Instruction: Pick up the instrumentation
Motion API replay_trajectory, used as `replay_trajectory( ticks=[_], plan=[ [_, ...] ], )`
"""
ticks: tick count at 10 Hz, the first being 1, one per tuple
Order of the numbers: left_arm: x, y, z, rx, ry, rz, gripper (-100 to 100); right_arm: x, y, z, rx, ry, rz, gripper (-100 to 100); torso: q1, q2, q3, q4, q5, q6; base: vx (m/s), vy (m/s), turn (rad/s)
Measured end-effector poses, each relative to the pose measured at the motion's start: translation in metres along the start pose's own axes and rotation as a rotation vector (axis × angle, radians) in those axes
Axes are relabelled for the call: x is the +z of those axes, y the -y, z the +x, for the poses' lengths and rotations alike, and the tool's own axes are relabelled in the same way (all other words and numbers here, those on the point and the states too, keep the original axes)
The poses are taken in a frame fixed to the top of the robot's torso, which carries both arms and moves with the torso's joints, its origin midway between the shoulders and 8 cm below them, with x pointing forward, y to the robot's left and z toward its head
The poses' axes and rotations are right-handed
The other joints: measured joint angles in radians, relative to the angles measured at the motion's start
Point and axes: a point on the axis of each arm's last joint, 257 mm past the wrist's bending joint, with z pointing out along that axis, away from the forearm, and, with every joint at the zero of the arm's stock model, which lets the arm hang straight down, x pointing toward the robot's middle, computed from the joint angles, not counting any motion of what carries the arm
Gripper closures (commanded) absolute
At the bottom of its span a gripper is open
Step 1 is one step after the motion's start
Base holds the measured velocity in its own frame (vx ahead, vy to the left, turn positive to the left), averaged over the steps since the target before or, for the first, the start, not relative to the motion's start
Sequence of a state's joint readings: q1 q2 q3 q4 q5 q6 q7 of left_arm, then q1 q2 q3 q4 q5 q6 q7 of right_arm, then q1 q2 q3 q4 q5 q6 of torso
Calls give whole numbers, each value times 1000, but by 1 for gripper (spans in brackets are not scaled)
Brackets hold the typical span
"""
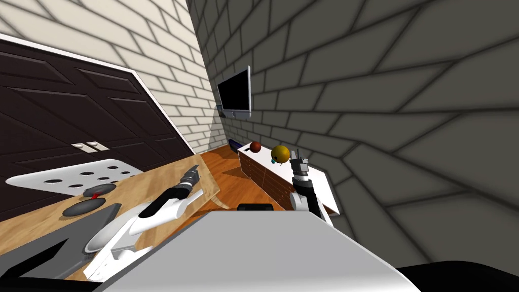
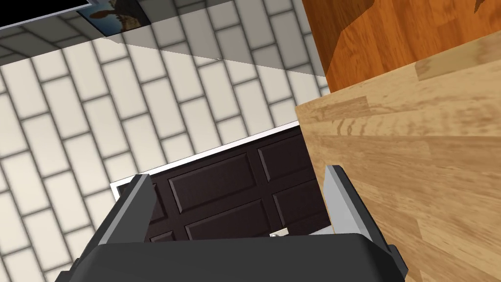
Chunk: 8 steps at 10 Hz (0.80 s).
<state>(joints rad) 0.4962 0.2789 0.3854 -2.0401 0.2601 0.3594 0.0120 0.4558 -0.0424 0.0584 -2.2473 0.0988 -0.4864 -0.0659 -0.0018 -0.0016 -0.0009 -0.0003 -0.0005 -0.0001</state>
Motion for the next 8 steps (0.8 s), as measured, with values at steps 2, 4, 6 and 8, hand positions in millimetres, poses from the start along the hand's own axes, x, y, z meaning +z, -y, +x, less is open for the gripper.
replay_trajectory(
  ticks=[2, 4, 6, 8],
  plan=[
    [-1, -15, -9, -13, 13, -54, -100, 0, 0, 0, 0, 0, 0, 0, 1, 2, 1, 0, 0, -1, 16, -11, -43],
    [-1, -36, -26, -39, 37, -125, -100, 0, 0, 0, 0, 0, 0, 0, 1, 1, 1, 0, 0, 0, 33, -18, -88],
    [-3, -63, -43, -70, 64, -195, -100, 0, 0, 0, 0, 0, 0, 0, 1, 0, 0, 0, 0, -1, 24, -9, -23],
    [-7, -76, -49, -92, 81, -249, -100, 0, 0, 0, 0, 0, 0, 0, 1, 1, 1, 0, 0, 0, 28, -7, -76]
  ],
)
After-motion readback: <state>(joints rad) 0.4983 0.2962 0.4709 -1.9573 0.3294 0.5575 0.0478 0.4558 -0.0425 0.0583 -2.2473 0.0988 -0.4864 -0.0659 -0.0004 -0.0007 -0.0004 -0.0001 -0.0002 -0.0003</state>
